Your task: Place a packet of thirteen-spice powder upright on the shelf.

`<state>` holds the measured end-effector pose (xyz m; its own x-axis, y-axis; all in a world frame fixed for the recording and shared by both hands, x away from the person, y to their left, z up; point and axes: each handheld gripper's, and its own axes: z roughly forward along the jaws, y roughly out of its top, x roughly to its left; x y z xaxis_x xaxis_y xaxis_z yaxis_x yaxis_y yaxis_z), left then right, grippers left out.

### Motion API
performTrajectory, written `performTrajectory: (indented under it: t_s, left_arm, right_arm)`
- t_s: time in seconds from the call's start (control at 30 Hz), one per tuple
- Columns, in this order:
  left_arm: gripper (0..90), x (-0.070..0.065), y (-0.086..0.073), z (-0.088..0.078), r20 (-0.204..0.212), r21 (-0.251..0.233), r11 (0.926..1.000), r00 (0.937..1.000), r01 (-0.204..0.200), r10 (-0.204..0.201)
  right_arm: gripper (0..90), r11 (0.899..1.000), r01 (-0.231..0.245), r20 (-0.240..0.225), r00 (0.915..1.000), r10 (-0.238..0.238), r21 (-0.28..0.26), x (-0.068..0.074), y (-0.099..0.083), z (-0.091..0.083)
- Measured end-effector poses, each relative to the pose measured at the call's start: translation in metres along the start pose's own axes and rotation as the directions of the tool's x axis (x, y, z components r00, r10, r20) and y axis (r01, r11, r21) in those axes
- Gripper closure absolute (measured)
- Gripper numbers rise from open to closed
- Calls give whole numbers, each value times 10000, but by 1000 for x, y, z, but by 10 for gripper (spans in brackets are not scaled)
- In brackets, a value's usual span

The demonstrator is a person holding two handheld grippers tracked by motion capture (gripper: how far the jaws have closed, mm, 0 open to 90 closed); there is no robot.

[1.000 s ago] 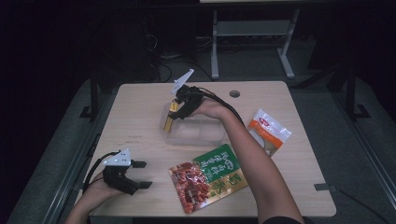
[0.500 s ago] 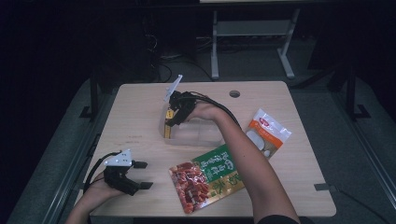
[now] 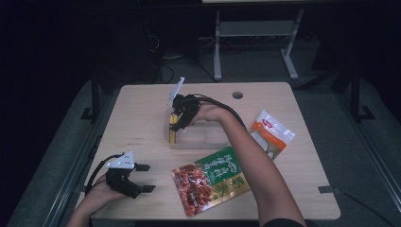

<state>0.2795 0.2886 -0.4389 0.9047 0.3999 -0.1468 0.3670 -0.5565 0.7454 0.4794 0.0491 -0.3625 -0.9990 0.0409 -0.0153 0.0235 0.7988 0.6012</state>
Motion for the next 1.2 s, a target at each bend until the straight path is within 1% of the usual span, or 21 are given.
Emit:
performTrajectory:
  t_s: [0.1, 0.17, 0.23, 0.27, 0.3, 0.4, 0.5, 0.53, 0.6, 0.67, 0.73, 0.77, 0.9, 0.93, 1.03, 1.07, 1.1, 1.13, 1.2]
  left_arm:
    - [178, 0, 0, 0, 2, 3, 10000, 10000, 5, -5]
    - [178, 0, 0, 0, 6, 17, 10000, 10000, 3, -3]
    - [178, 1, -1, 0, 0, 34, 10000, 10000, 0, 0]
    - [178, 1, -1, 0, 6, 35, 10000, 10000, 11, -11]
    - [178, 1, -1, -1, -2, 65, 10000, 10000, -15, 15]
    - [178, 2, -1, -1, -4, 57, 10000, 10000, 2, -2]
    - [178, 2, -1, 0, -8, -33, 10000, 10000, 69, -69]
    - [178, 3, -1, -1, -29, 21, 10000, 10000, -23, 23]
    - [178, 3, 0, 0, -19, -5, 10000, 10000, 81, -81]
    - [178, 3, 0, 1, 5, -43, 9999, 9999, 122, -122]
    - [178, 3, 1, 1, -29, 63, 10000, 10000, 13, -12]
    - [178, 3, 1, 2, -28, 63, 10000, 10000, 28, -28]
    - [178, 4, 3, 4, -21, 40, 10000, 10000, 59, -58]
    - [178, 4, 3, 4, -18, 32, 10000, 10000, 59, -59]
    - [178, 5, 3, 5, -28, 44, 9999, 10000, 95, -94]
    - [177, 6, 4, 5, -35, 45, 9999, 9999, 110, -110]
    - [177, 6, 4, 6, -41, 25, 10000, 10000, 89, -89]
    - [177, 7, 5, 6, -54, 31, 10000, 10000, 74, -74]
    - [177, 8, 7, 7, -132, 68, 9999, 9998, 119, -119]
  right_arm:
    - [305, 9999, -135, 20, 9999, 135, -85, 0, 1, 1]
    - [276, 9996, -167, 76, 9998, 169, -207, 0, 1, 1]
    - [248, 9988, -302, 19, 9995, 303, -390, 0, 2, -1]
    - [241, 9984, -296, 38, 9995, 298, -482, 0, 2, -2]
    - [235, 9979, -394, 5, 9992, 395, -519, 0, 2, -3]
    - [199, 9975, -369, 110, 9992, 377, -596, 1, 3, -7]
    - [173, 9953, -440, 58, 9990, 447, -868, 4, 1, -14]
    - [170, 9943, -467, 85, 9988, 477, -961, 5, 1, -16]
    - [157, 9925, -488, 157, 9986, 509, -1118, 8, -2, -22]
    - [147, 9900, -413, 298, 9985, 457, -1352, 10, -5, -29]
    - [141, 9852, -548, 343, 9975, 611, -1626, 12, -9, -36]
    - [140, 9839, -521, 406, 9974, 599, -1708, 13, -11, -39]
    - [137, 9783, -698, 574, 9949, 824, -1951, 17, -20, -50]
    - [137, 9768, -704, 550, 9950, 832, -2024, 18, -22, -52]
    - [137, 9772, -661, 701, 9942, 817, -2019, 23, -30, -59]
    - [136, 9757, -742, 715, 9933, 907, -2063, 26, -33, -61]
    - [134, 9730, -891, 872, 9901, 1097, -2130, 31, -39, -65]
    - [134, 9730, -891, 872, 9901, 1097, -2130, 31, -39, -65]
    - [134, 9689, -963, 929, 9884, 1201, -2280, 36, -47, -70]
